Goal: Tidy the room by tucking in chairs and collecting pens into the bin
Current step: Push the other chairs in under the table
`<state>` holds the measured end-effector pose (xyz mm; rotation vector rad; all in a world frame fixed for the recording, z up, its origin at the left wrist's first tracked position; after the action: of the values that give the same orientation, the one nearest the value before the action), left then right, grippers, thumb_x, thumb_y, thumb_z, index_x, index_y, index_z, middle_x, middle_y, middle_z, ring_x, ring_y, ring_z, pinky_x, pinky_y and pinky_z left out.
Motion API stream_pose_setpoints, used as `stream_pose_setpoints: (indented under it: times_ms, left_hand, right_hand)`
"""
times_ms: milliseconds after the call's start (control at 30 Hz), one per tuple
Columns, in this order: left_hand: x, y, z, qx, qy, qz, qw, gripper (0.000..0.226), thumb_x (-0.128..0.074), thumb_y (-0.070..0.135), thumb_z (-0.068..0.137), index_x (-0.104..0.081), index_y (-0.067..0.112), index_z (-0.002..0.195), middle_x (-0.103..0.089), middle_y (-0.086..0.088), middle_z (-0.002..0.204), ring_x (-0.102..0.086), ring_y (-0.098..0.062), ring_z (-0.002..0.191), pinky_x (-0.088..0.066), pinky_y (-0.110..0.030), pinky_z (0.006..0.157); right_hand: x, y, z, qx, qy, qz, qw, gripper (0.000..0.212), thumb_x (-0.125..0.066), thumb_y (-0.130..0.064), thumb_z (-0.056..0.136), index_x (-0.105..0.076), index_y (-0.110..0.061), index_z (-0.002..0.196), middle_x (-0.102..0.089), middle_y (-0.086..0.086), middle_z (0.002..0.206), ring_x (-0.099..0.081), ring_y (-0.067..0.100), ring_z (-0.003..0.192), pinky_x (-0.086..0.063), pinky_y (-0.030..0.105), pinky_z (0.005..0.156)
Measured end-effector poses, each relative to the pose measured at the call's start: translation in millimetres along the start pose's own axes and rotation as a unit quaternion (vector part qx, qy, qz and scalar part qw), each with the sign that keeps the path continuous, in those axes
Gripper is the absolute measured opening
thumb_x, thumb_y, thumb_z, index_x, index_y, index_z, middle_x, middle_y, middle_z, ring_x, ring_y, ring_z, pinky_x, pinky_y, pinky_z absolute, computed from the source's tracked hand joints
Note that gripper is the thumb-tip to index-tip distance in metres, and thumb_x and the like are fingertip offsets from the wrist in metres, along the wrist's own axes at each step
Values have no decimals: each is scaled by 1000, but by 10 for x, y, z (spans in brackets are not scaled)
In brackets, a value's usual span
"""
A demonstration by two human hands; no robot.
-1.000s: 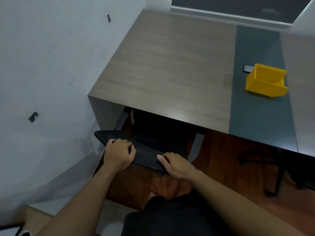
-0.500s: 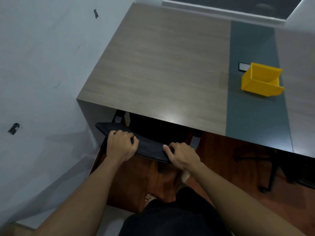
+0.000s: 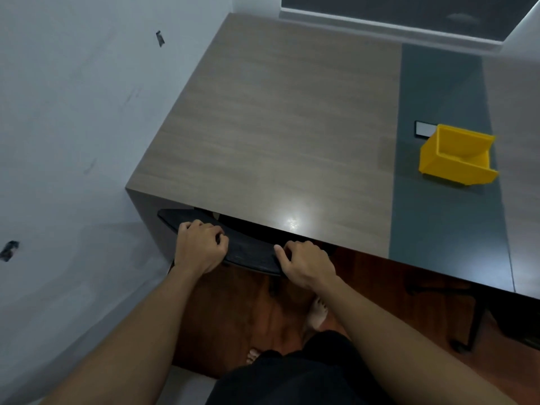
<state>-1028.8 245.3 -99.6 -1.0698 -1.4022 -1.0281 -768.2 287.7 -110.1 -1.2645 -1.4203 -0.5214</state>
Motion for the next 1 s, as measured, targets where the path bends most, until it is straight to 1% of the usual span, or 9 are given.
stream_pose_setpoints:
  times_ms: [167,367,500,567,667,767,867,933,1000]
  left_hand:
    - [1,17,153,13,7,-23,1000,43,-43,39,95,-84,28,94,-81,8,98,-65,-18,99,-38,-42,96]
    - [-6,-106,212,22,23,-50,998,44,-43,34,93,-85,25,96,-82,5,104,-61,-21,118,-36,-43,101]
    - [-23,-119,211,25,14,-47,998,46,-40,34,94,-85,23,97,-82,5,106,-60,-22,124,-37,-44,104]
    - [-41,-120,203,27,-2,-42,999,48,-38,35,94,-84,24,99,-81,5,109,-59,-22,126,-36,-44,105]
    - [-52,-111,207,30,-39,-54,997,50,-36,39,97,-82,25,110,-76,5,125,-51,-21,138,-33,-45,110]
    - [0,-41,205,33,-79,-124,989,44,-41,43,109,-73,22,131,-59,2,150,-28,-24,159,-26,-52,122]
    - [138,66,116,19,-86,-198,976,44,-44,44,112,-65,19,141,-53,-1,157,-22,-25,163,-31,-56,123]
    - [250,168,8,-6,-73,-221,973,47,-44,46,111,-63,17,142,-56,-2,152,-33,-26,158,-38,-52,121]
    - [359,287,-85,-30,-57,-231,971,47,-45,46,111,-63,16,142,-60,-2,145,-48,-25,146,-44,-46,117]
  right_hand:
    - [167,84,266,9,13,-15,1000,60,-27,-69,101,-63,-23,85,-68,5,83,-64,31,78,-49,39,67]
    - [187,-48,412,36,15,-18,999,56,-34,-63,101,-63,-20,81,-66,5,77,-53,28,68,-39,36,62]
    - [173,-61,417,40,17,-23,999,55,-34,-63,100,-63,-20,81,-66,4,77,-54,28,69,-39,36,62]
    - [191,-58,409,39,22,-31,998,55,-35,-62,100,-65,-19,83,-67,5,79,-59,31,74,-39,37,64]
    - [192,-56,359,35,23,-31,999,57,-32,-63,101,-66,-20,85,-68,7,82,-65,34,81,-42,38,65]
    - [202,73,266,7,10,-7,1000,62,-28,-72,101,-66,-23,91,-65,2,83,-65,31,84,-50,39,69]
    - [288,267,79,-7,14,36,999,70,-24,-79,99,-68,-25,106,-72,1,98,-67,27,93,-57,45,80]
    - [383,434,-80,-15,33,58,998,70,-26,-78,100,-68,-25,120,-72,1,116,-66,24,107,-56,45,88]
    - [493,609,-261,-29,58,72,995,69,-28,-75,103,-65,-24,132,-68,0,132,-62,22,120,-54,44,95]
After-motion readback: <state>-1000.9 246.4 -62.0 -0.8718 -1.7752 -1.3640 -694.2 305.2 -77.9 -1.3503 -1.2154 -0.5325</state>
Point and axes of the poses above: each hand's wrist, its own z-axis towards the middle knuckle, its own x-axis out of the back of the hand, y = z × x, the point moved 10 cm from there along z, towards the middle knuckle
